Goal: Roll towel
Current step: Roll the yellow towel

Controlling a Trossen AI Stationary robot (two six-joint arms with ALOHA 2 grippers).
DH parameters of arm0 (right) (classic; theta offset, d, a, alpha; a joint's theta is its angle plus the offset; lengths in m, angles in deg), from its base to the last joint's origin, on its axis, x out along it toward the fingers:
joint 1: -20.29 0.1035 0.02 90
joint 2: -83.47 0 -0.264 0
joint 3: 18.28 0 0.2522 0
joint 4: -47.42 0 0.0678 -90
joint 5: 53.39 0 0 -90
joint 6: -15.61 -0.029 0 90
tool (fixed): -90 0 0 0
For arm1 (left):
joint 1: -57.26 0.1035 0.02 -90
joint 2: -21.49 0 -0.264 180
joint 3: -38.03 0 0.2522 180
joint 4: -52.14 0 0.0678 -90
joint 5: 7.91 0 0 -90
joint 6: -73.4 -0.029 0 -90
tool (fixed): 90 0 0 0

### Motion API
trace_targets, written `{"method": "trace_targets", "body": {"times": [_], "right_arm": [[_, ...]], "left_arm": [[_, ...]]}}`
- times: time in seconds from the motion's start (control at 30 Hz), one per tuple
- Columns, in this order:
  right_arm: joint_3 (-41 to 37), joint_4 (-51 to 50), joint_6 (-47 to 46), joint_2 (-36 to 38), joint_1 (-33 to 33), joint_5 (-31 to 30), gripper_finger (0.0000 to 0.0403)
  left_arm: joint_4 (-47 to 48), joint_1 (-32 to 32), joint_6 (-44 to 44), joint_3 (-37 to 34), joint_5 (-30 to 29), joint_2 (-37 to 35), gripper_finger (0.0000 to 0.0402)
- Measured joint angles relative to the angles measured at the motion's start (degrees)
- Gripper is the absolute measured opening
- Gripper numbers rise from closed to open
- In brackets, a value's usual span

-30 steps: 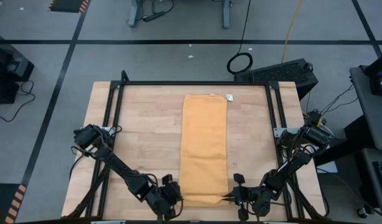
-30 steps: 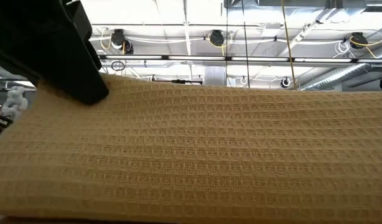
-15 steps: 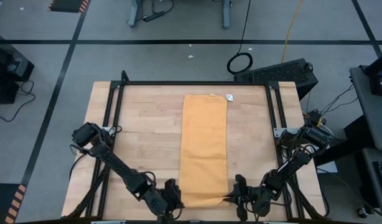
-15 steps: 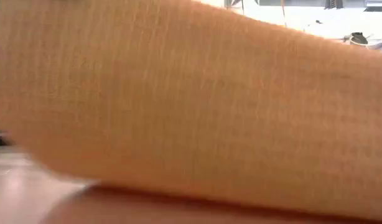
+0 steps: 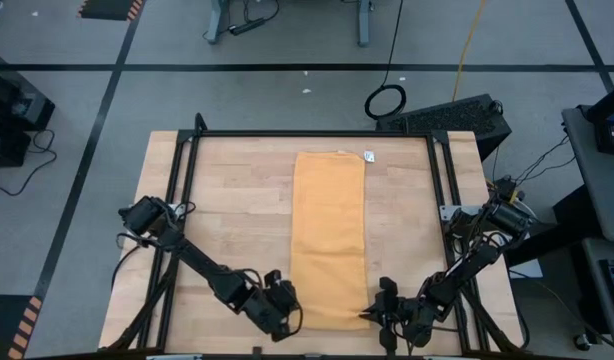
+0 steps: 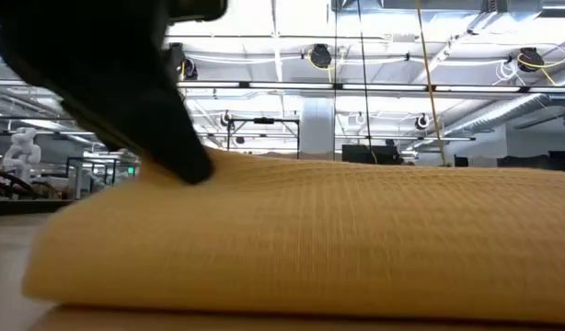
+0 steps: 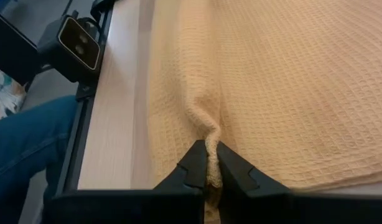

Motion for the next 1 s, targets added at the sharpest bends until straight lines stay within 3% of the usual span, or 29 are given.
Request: {"method": "trace_targets", "body": {"times": [0.17,0.47,0.63,0.73,0.8,0.9,1.0], "right_arm": [[0.0,-0.08,-0.9,0.0,0.0,-0.94,0.0019],[0.0,-3.44,-0.61,3.42,-0.04,-4.3,0.0111],[-0.02,-5.3,1.47,6.03,0.24,-4.51,0.0136],[-0.02,-2.94,6.04,6.92,0.7,-4.68,0.0135],[-0.04,1.63,13.87,6.83,1.78,-4.75,0.0125],[0.0,8.21,23.3,4.68,3.41,-6.52,0.0092],[-0.02,10.6,25.16,1.86,3.23,-7.99,0.0045]], "left_arm": [[0.07,-0.21,0.0,0.0,-2.39,0.31,0.0017],[0.12,-0.17,2.88,0.0,-2.2,1.94,0.0019],[-0.12,-0.81,3.01,0.0,-1.06,1.95,0.002],[-0.26,-1.37,4.32,0.0,-1.07,1.95,0.002],[-0.1,-1.41,4.55,0.0,-1.08,1.95,0.002],[-0.1,-1.35,4.56,0.0,-1.37,1.95,0.002],[-0.09,-1.37,4.57,0.0,-1.38,1.95,0.002]]}}
